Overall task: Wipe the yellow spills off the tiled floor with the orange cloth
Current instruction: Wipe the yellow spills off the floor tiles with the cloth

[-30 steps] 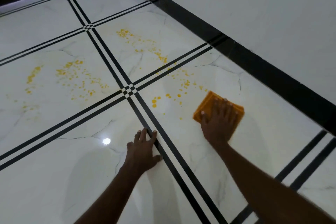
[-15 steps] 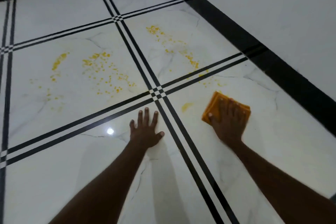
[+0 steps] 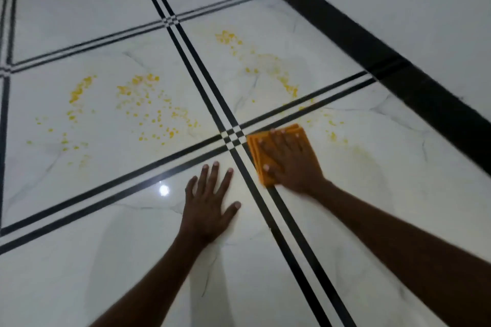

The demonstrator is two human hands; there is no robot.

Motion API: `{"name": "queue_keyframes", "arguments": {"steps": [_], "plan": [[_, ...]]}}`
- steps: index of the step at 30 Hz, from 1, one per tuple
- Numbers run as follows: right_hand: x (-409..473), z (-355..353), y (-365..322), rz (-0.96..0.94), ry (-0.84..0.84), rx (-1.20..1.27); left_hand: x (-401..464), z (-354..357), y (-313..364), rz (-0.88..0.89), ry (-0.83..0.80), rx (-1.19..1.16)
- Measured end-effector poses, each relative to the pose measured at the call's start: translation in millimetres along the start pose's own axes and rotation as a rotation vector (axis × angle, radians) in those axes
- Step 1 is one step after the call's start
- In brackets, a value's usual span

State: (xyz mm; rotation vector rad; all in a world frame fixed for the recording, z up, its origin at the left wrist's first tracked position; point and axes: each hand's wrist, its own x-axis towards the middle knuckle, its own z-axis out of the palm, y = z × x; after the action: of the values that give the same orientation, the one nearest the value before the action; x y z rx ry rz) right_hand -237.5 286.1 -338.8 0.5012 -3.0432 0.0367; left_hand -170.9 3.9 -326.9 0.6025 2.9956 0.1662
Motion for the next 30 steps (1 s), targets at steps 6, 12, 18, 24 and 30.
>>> {"name": "queue_keyframes", "arguments": {"steps": [6,12,18,24,30], "plan": [[-59.7,-11.9,1.6,0.487,0.043,0.105,5.5,-14.7,8.6,-0.055,-0.042,-0.056],[-48.4,-4.2,-71.6,0.213,0.051,0.153,17.3,-10.7,9.8,-0.097,-0.088,-0.067],[14.0,-1.6,15.1,0.335,0.055,0.121,24.3,-16.3,4.0,-0.071,-0.063,-0.057],[-98.7,-5.7,4.4,0.760,0.124,0.101,74.5,-26.5,35.2,-0.008,-0.118,-0.099],[-133.2,-11.5,51.2,1.066,0.075,0.050,75.6,4.7,41.3,0.049,-0.088,-0.083]]}}
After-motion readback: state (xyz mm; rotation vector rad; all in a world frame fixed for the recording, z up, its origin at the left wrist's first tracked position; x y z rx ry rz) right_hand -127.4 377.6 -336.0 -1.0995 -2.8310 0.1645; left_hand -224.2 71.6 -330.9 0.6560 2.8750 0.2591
